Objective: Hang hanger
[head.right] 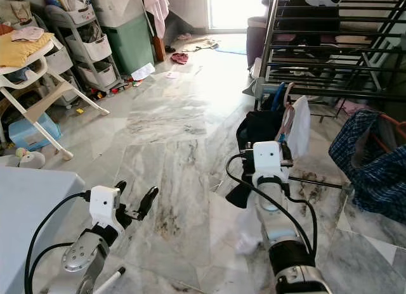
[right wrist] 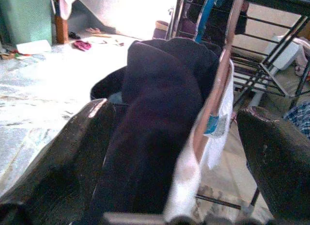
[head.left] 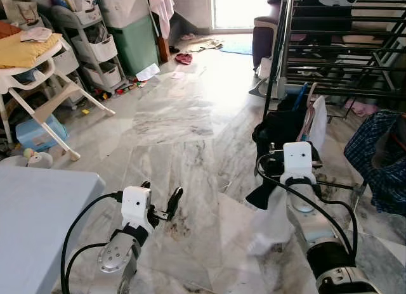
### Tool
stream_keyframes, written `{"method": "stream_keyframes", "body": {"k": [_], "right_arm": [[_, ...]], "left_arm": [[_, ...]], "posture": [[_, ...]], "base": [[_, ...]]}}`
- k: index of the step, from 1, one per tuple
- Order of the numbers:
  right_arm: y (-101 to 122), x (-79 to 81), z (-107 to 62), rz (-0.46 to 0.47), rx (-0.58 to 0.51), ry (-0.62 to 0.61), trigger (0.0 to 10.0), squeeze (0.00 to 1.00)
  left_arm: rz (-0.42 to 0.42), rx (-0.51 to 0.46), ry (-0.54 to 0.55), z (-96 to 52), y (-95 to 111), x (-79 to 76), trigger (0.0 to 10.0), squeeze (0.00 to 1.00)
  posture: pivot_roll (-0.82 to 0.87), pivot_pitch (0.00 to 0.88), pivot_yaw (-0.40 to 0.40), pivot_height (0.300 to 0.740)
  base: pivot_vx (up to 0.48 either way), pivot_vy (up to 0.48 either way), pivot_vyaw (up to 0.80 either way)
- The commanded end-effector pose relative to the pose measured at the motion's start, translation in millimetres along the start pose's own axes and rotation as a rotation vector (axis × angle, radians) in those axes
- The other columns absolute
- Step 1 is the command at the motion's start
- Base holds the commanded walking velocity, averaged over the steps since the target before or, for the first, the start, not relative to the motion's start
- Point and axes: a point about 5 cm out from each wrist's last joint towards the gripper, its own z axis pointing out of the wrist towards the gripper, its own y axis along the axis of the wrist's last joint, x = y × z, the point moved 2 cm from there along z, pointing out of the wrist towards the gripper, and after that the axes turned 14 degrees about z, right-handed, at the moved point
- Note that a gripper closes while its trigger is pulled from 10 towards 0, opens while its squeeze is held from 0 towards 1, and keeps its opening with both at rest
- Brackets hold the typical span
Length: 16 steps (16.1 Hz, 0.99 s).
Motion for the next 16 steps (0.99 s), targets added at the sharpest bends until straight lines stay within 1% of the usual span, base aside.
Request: {"method": "stream_keyframes", "body": {"k": [1,2,7,9,12,16], "right_arm": [[-1,0.6,-2.7,0.004,0.003,0.000,10.0,0.00],[-3,-0.6,-5.7,0.008,0.011,-0.005,10.0,0.00],[-5,1.3,-12.5,0.011,0.017,0.005,10.0,0.00],[-3,3.6,-12.6,0.007,0.013,0.015,10.0,0.00],[-1,4.3,-12.2,0.002,0.010,0.019,10.0,0.00],[0,4.3,-12.9,-0.002,0.010,0.021,10.0,0.00]], "left_arm": [[0.008,-0.004,-0.004,0.8,3,2.6,10.0,0.00],[0.008,-0.005,-0.012,1.5,2,1.7,10.0,0.00],[0.009,0.004,-0.023,3.2,-1,1.5,10.0,0.00],[0.009,0.007,-0.026,3.3,-2,1.4,10.0,0.00],[0.019,0.012,-0.024,2.6,-4,0.3,10.0,0.00],[0.008,0.004,-0.039,0.8,-4,-2.5,10.0,0.00]], "posture": [[-0.10,0.000,0.090,0.740],[-0.10,0.001,0.092,0.740],[-0.11,0.000,0.100,0.740],[-0.11,0.000,0.101,0.740],[-0.11,0.002,0.098,0.740],[-0.11,0.003,0.096,0.740]], "base": [[0.000,0.000,-0.80],[0.000,0.000,-0.80],[0.000,0.358,-0.69],[0.000,0.324,0.00],[0.000,0.000,0.00],[0.000,0.000,0.00]]}}
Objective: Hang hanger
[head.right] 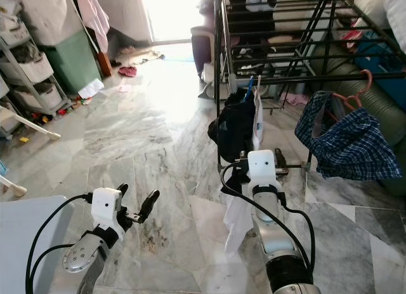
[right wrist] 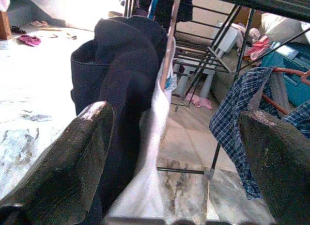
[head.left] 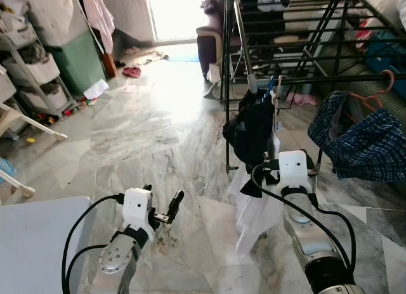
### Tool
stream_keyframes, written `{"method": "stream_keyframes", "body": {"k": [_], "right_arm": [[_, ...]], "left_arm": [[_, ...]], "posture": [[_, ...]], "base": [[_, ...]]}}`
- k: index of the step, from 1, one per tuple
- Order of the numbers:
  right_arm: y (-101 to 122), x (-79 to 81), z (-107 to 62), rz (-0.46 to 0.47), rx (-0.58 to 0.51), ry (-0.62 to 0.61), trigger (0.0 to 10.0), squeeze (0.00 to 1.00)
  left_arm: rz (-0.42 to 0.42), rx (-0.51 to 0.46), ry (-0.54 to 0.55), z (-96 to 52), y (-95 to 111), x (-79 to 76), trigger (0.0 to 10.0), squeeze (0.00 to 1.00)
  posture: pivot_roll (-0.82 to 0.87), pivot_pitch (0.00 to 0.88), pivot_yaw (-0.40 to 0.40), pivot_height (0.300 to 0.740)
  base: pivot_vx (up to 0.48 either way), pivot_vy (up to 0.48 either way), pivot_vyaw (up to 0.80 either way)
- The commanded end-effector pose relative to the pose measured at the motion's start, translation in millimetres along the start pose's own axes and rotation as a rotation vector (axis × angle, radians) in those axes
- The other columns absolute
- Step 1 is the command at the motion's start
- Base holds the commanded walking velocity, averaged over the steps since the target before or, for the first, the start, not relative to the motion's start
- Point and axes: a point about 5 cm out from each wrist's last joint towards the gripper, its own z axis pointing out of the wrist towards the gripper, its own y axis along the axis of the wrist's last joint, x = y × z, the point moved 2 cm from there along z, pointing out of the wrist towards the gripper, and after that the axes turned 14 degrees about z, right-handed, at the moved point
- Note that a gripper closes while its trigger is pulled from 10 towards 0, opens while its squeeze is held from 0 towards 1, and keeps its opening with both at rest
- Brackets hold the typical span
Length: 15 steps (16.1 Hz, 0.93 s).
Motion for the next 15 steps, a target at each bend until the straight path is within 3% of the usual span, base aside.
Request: {"method": "stream_keyframes", "body": {"k": [1,13,15], "right_arm": [[8.7,2.8,1.4,-0.003,-0.029,0.011,10.0,0.00],[4.2,10.8,-5.4,-0.009,-0.013,0.046,10.0,0.00],[4.7,10.3,-2.7,-0.009,-0.007,0.034,10.0,0.00]], "left_arm": [[-0.002,-0.016,-0.009,-0.7,2.1,0.3,10.0,0.00],[-0.010,-0.026,-0.017,2.3,4.2,-1.4,10.0,0.00],[-0.003,-0.025,-0.033,1.4,3.5,-4.6,10.0,0.00]], "posture": [[-0.11,0.002,0.097,0.740],[-0.11,0.000,0.099,0.740],[-0.11,0.000,0.099,0.740]], "base": [[0.000,0.000,0.00],[0.273,0.000,0.13],[0.000,0.000,0.00]]}}
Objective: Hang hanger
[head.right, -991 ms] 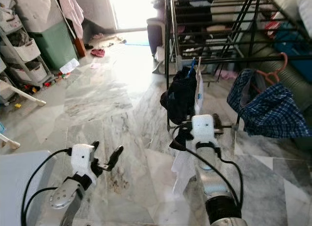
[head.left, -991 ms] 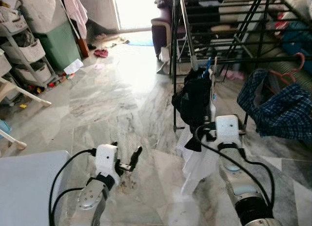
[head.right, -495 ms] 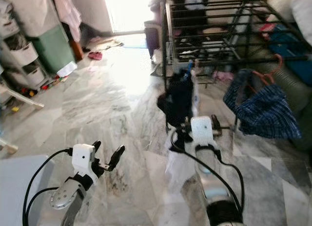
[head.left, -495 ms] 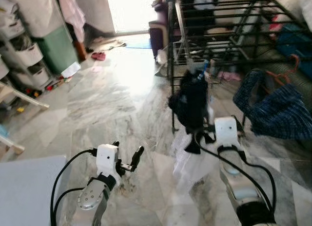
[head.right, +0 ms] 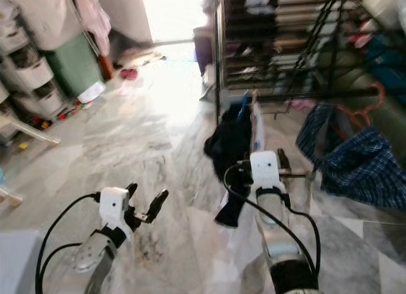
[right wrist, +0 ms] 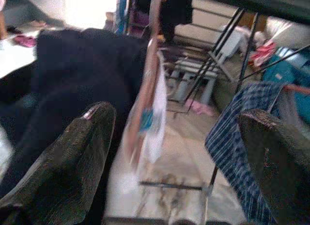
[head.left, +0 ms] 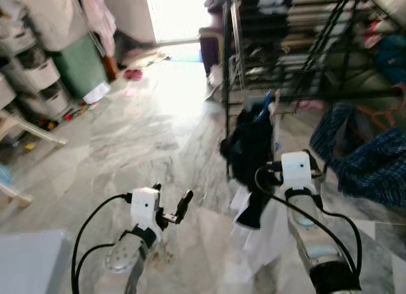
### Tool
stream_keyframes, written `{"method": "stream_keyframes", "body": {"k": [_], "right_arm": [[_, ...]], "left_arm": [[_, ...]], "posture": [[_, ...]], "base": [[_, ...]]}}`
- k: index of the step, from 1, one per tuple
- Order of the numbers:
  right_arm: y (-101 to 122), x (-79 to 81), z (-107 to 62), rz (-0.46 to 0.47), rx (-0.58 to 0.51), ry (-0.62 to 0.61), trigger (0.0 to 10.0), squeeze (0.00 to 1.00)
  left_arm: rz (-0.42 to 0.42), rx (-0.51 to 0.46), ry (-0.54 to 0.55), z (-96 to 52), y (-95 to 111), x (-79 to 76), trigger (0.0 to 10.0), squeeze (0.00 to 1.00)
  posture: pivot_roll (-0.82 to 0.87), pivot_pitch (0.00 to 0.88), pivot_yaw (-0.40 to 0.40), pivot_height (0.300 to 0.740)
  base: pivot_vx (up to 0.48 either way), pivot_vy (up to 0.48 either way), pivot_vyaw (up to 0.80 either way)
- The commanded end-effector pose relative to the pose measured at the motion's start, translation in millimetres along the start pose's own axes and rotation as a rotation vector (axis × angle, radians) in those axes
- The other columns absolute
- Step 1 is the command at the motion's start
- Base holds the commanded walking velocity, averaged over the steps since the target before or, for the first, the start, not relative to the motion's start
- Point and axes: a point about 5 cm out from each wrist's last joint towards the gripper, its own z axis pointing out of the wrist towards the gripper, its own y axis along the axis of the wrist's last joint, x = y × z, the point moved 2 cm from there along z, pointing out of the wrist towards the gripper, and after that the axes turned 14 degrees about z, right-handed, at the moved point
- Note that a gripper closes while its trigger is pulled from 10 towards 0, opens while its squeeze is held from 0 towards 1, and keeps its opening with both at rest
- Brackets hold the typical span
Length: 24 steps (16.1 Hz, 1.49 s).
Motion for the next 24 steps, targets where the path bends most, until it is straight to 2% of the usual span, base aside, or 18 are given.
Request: {"method": "stream_keyframes", "body": {"k": [1,6,10,14,15,17,18,19,20,21,22,24], "right_arm": [[1,12.0,1.7,0.016,0.011,0.026,10.0,0.00],[8,17.1,5.2,-0.022,-0.022,0.050,10.0,0.00],[16,28.2,6.2,-0.043,-0.054,0.090,10.0,0.00],[23,57.3,14.9,-0.017,-0.044,0.181,10.0,0.00],[21,66.3,21.8,0.006,0.014,0.197,10.0,0.00],[13,66.8,27.6,0.051,0.102,0.168,10.0,0.00],[11,66.7,28.9,0.045,0.126,0.165,10.0,0.00],[4,62.9,31.9,0.050,0.180,0.137,10.0,0.00],[-3,55.1,34.7,0.019,0.226,0.086,10.0,0.00],[-1,46.6,39.2,-0.016,0.213,0.040,10.0,0.00],[4,45.2,41.3,-0.034,0.180,0.035,10.0,0.00],[17,50.0,44.9,-0.050,0.109,0.060,10.0,0.00]], "left_arm": [[0.021,0.013,0.013,-4.9,-3,7.9,10.0,0.00],[0.041,0.006,0.037,-5.3,-1,12.0,10.0,0.00],[0.056,-0.003,0.031,-6.4,2,13.9,10.0,0.00],[0.070,0.004,-0.014,-10.3,-1,14.2,10.0,0.00],[0.062,0.008,-0.031,-10.2,-2,11.3,10.0,0.00],[0.054,0.006,-0.064,-10.6,-2,5.8,10.0,0.00],[0.047,0.006,-0.082,-10.9,-1,3.5,10.0,0.00],[0.043,0.003,-0.118,-12.5,-1,-0.3,10.0,0.00],[0.039,0.004,-0.134,-14.2,-2,-1.2,10.0,0.00],[0.041,0.011,-0.133,-16.3,-5,0.2,10.0,0.00],[0.043,0.015,-0.130,-16.8,-5,1.2,10.0,0.00],[0.039,0.017,-0.116,-17.2,-6,3.2,10.0,0.00]], "posture": [[-0.11,0.000,0.098,0.740],[-0.11,0.000,0.102,0.740],[-0.11,0.000,0.107,0.740],[-0.11,0.000,0.106,0.740],[-0.10,0.000,0.103,0.740],[-0.10,0.000,0.099,0.740],[-0.10,0.000,0.098,0.740],[-0.09,0.000,0.094,0.740],[-0.09,0.002,0.091,0.740],[-0.08,0.003,0.087,0.740],[-0.08,0.003,0.087,0.740],[-0.08,0.001,0.084,0.740]], "base": [[0.000,0.000,0.00],[0.000,0.000,0.00],[0.000,0.000,0.00],[0.000,0.000,0.00],[0.000,0.000,0.00],[0.000,0.000,0.00],[0.000,0.000,0.00],[0.000,0.000,0.00],[0.000,0.000,0.00],[0.000,0.000,0.00],[0.000,0.000,0.00],[0.000,0.000,0.00]]}}
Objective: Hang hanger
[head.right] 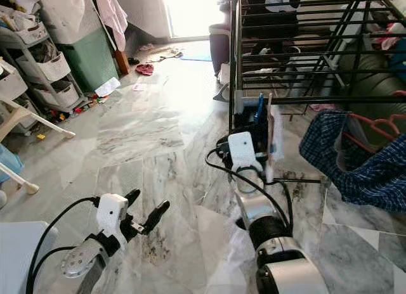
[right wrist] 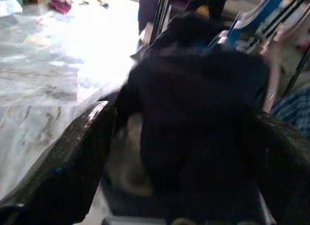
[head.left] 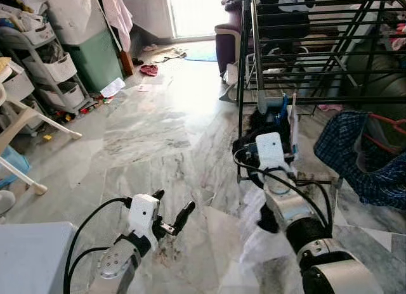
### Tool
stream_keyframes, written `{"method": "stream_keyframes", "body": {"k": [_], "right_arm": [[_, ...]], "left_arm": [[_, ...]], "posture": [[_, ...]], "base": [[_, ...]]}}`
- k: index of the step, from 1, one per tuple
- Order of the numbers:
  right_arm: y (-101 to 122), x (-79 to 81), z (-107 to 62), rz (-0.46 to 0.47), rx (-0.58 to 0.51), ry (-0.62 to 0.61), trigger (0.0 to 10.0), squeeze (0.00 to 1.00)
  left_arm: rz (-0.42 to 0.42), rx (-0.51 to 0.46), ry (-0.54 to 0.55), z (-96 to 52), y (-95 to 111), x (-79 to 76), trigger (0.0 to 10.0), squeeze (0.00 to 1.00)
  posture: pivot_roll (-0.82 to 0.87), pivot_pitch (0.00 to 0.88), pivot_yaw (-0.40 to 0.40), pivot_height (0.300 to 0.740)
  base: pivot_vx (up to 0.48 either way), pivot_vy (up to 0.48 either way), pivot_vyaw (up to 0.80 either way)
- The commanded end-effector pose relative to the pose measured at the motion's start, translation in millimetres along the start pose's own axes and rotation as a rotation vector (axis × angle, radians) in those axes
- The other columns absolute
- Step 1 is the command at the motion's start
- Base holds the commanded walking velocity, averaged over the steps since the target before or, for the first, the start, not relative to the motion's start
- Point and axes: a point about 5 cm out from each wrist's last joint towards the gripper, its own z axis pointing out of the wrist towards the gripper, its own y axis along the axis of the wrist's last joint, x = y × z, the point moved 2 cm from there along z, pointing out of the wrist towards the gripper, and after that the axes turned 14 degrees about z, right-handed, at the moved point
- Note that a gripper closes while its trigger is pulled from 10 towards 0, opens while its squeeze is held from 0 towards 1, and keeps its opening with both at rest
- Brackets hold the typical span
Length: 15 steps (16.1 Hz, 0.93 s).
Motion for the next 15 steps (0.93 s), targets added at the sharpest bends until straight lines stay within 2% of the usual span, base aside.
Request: {"method": "stream_keyframes", "body": {"k": [1,3,6,7,8,11,13,15], "right_arm": [[17,8.1,3.1,-0.020,-0.075,0.005,10.0,0.00],[20,4.4,3.4,-0.038,-0.100,-0.022,10.0,0.00],[-11,-2.3,1.7,0.010,0.066,-0.023,10.0,0.00],[-13,-3.8,1.6,0.012,0.075,-0.024,10.0,0.00],[-14,-11.9,2.9,-0.010,0.079,-0.045,10.0,0.00],[-10,-30.2,6.4,-0.059,0.063,-0.090,10.0,0.00],[-1,-42.5,8.6,-0.125,0.000,-0.117,10.0,0.00],[3,-55.2,8.8,-0.145,-0.033,-0.145,10.0,0.00]], "left_arm": [[0.001,0.004,0.013,-2.8,0,4.6,10.0,0.00],[-0.002,0.004,0.011,-2.1,-1,3.9,10.0,0.00],[-0.004,0.012,-0.014,-0.8,-3,0.8,10.0,0.00],[-0.005,0.013,-0.017,-0.6,-3,0.5,10.0,0.00],[-0.004,0.014,-0.028,0.0,-3,-0.2,10.0,0.00],[-0.003,0.015,-0.034,1.0,-3,-1.2,10.0,0.00],[-0.005,0.016,-0.033,0.4,-4,-1.2,10.0,0.00],[-0.006,0.019,-0.026,-0.8,-5,-1.9,10.0,0.00]], "posture": [[-0.08,0.001,0.084,0.740],[-0.08,0.001,0.088,0.740],[-0.09,0.005,0.097,0.740],[-0.09,0.005,0.098,0.740],[-0.09,0.008,0.100,0.740],[-0.09,0.008,0.099,0.740],[-0.09,0.006,0.093,0.740],[-0.08,0.003,0.087,0.740]], "base": [[0.000,0.000,0.00],[0.000,0.000,0.00],[0.000,0.000,0.00],[0.000,0.000,0.00],[0.000,0.000,0.00],[0.000,0.000,0.00],[0.000,0.000,0.00],[0.000,0.000,0.00]]}}
